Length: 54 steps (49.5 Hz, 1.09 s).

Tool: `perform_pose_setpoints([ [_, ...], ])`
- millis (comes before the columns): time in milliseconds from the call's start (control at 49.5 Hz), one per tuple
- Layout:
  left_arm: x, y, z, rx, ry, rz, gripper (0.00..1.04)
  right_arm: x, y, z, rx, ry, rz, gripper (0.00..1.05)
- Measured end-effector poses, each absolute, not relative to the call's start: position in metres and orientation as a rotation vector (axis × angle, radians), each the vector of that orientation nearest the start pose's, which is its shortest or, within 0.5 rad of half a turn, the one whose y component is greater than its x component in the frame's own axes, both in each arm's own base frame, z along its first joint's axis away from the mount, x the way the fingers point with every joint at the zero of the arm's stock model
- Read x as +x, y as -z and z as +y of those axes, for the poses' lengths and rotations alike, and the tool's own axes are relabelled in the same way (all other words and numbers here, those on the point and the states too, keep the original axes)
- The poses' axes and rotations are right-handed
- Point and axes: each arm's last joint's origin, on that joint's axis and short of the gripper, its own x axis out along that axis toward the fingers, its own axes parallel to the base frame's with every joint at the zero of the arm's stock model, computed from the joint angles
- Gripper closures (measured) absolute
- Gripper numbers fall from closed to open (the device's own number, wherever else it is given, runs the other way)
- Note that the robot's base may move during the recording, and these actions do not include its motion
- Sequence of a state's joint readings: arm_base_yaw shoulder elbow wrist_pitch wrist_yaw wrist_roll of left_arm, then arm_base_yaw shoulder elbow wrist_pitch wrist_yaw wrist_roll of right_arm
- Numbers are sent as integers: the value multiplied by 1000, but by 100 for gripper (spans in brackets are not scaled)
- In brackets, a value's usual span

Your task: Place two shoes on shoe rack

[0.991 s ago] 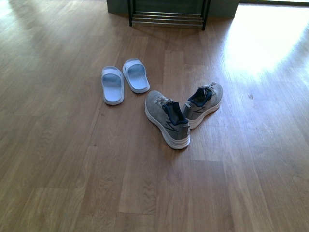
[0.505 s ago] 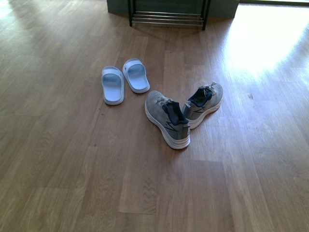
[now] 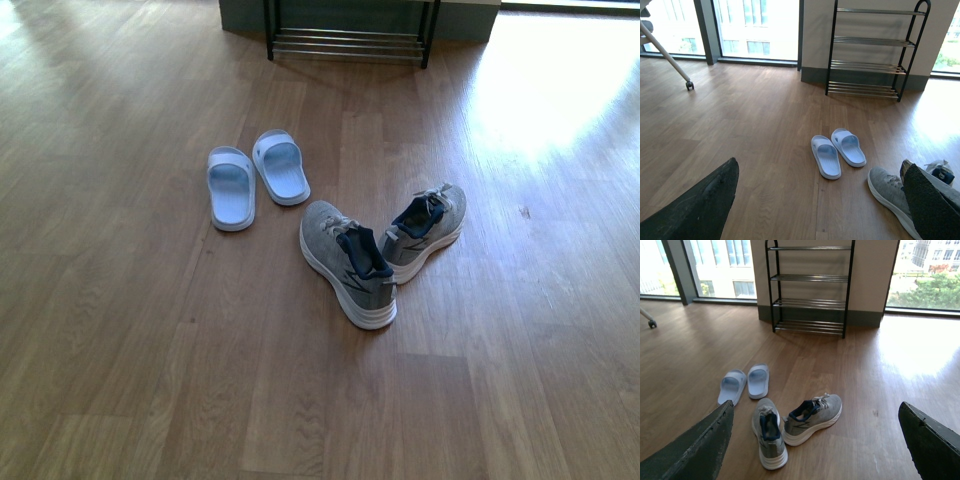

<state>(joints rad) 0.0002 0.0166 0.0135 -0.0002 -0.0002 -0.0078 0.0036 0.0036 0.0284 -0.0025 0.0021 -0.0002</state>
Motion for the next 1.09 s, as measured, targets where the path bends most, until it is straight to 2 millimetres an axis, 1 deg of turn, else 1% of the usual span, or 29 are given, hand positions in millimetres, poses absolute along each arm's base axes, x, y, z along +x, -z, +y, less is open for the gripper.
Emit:
perform_pose_setpoints([
  [1092, 98, -167, 0, -8, 0, 3, 9, 96, -173, 0, 0, -2, -22, 9],
])
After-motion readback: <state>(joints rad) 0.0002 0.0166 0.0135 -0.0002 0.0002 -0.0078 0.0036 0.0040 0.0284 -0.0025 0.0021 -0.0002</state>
